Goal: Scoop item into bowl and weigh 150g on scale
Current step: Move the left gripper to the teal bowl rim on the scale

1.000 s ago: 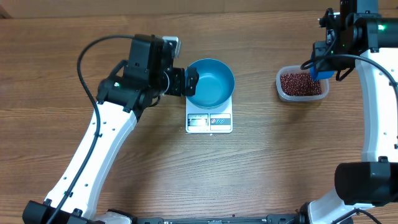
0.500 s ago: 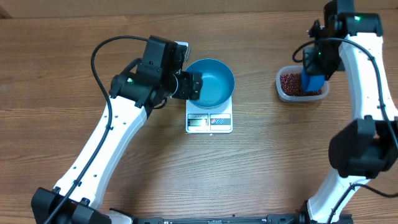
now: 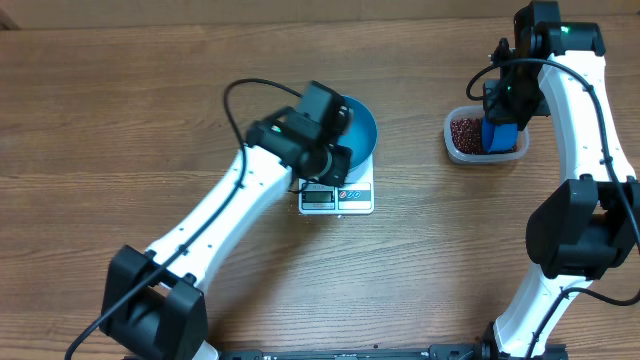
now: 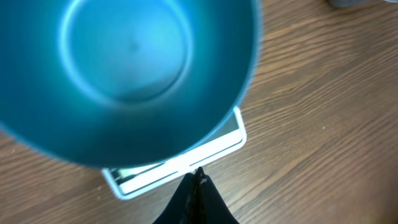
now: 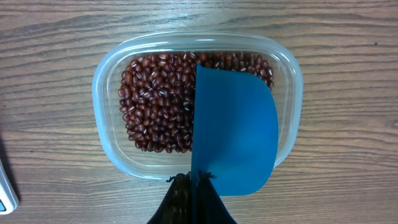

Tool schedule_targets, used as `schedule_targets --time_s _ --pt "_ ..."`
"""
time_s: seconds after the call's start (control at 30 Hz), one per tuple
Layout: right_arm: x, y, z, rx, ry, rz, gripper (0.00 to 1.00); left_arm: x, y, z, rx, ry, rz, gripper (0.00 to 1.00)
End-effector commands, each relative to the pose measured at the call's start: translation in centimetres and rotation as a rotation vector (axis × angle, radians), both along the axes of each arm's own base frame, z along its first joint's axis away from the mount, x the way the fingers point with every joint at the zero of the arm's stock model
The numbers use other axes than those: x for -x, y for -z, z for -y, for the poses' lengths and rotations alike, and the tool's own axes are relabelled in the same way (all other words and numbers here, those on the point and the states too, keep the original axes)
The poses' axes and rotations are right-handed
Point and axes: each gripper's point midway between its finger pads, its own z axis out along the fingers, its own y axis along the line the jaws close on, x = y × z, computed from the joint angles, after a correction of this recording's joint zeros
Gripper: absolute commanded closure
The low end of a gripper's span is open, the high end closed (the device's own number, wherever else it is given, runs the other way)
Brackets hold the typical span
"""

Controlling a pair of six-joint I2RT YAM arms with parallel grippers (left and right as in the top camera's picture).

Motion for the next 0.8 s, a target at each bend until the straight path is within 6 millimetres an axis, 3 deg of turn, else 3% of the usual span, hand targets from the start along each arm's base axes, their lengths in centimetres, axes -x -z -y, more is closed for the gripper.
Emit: schedule_targets --time_s 0.0,0.17,0.33,0.5,0.6,0.77 --pt "0.0 0.7 0.1 -0.004 0.013 -0.013 0.96 0.9 1.5 0.9 -0.08 -0.035 0.058 0.96" --pt "0.0 0.7 0.1 -0.004 0.013 -0.013 0.96 2.3 4.8 2.9 -0.053 -0.004 0.099 0.96" --pt "0.0 0.7 0.1 -0.004 0.013 -0.012 0.96 2.1 6.2 2.6 -0.06 -0.004 0.134 0.96" --pt "0.0 0.7 0.1 -0.004 0.013 -0.013 0.97 0.4 7.6 1.4 -0.142 -0.052 0.213 0.96" --pt "-0.1 0.7 0.1 -0.003 0.013 -0.01 0.97 0.1 9.9 1.6 -0.174 -0.035 0.196 0.96" --pt "-0.3 0.7 0.1 -0.003 0.013 -0.002 0.96 -0.1 11.0 1.7 -0.181 -0.034 0.189 0.96"
